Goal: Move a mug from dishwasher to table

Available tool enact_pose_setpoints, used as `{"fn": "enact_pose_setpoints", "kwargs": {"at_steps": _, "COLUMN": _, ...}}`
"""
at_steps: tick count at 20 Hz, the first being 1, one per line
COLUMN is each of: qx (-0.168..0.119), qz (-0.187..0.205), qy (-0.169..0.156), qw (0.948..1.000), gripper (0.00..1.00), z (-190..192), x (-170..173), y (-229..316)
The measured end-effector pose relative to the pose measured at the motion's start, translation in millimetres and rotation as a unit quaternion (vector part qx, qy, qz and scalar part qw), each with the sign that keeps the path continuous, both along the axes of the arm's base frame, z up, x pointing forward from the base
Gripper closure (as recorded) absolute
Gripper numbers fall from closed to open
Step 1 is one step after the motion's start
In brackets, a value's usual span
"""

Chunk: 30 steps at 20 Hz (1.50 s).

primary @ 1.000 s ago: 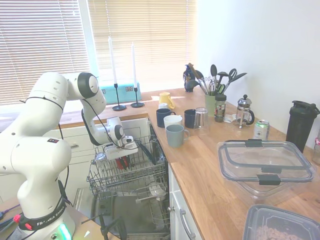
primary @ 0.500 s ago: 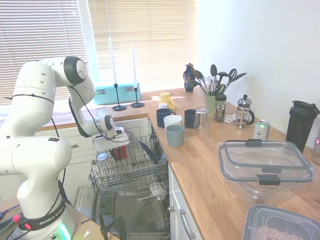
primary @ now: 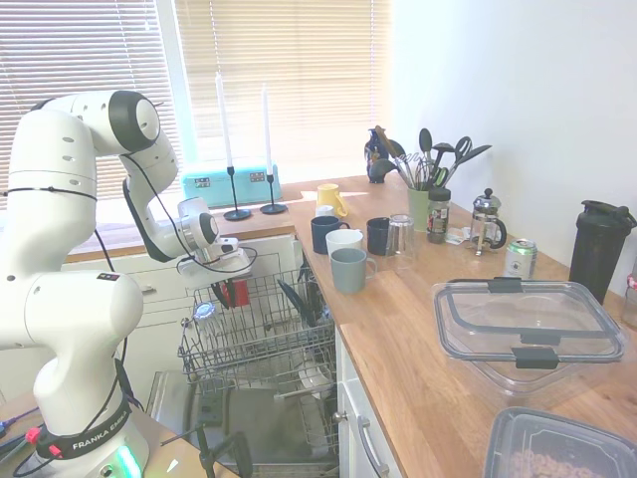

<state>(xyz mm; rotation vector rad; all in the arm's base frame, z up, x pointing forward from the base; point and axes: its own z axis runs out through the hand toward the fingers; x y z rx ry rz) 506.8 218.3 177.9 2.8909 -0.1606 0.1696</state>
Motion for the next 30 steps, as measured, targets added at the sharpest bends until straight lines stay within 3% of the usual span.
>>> {"fn": "enact_pose_setpoints", "kwargs": {"at_steps": 7, "qx": 0.022, "qz": -0.048, "qy": -0.036, "qw": 0.9979, "gripper": 1.0, "z": 66.9, "x": 21.5, "y": -27.0}}
{"fn": "enact_pose_setpoints", "kwargs": {"at_steps": 14, "qx": 0.055, "qz": -0.089, "qy": -0.078, "qw": 0.9915, "gripper": 1.0, "z": 136.1, "x": 35.8, "y": -29.9}}
{"fn": "enact_pose_setpoints", "kwargs": {"at_steps": 30, "qx": 0.105, "qz": -0.187, "qy": -0.114, "qw": 0.9699, "gripper": 1.0, "z": 184.1, "x": 80.0, "y": -70.0}}
